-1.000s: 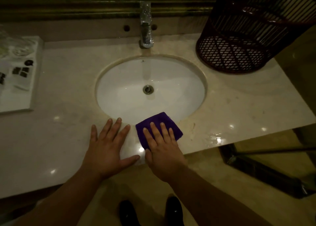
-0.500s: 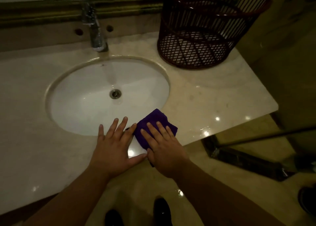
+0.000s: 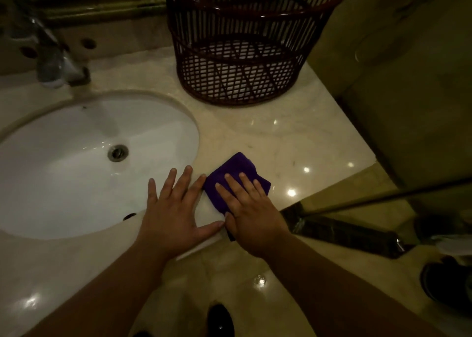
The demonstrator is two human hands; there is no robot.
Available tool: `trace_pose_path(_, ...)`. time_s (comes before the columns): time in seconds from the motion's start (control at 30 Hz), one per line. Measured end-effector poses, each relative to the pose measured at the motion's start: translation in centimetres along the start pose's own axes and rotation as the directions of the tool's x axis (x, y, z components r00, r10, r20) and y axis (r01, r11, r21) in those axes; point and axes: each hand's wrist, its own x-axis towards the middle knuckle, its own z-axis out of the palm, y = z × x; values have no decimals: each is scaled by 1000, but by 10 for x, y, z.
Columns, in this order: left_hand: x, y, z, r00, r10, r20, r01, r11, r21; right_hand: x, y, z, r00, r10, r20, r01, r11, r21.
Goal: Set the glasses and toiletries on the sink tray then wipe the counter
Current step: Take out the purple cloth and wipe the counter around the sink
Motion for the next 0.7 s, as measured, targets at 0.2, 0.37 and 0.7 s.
trace_pose_path(0.2,19,13,6,1000,-12,12,12,1000,11,2,36,-6,1000,-7,-4,8,1000,19)
trace_pose_path(0.37,20,11,1,998,-22,57,21,999,24,6,50,-13,1000,-19,-8,19,999,40)
trace_pose_path(0.7,18,13,-6,996,-48,80,48,999,-1,26,72,-17,999,26,24,-25,1000,-8)
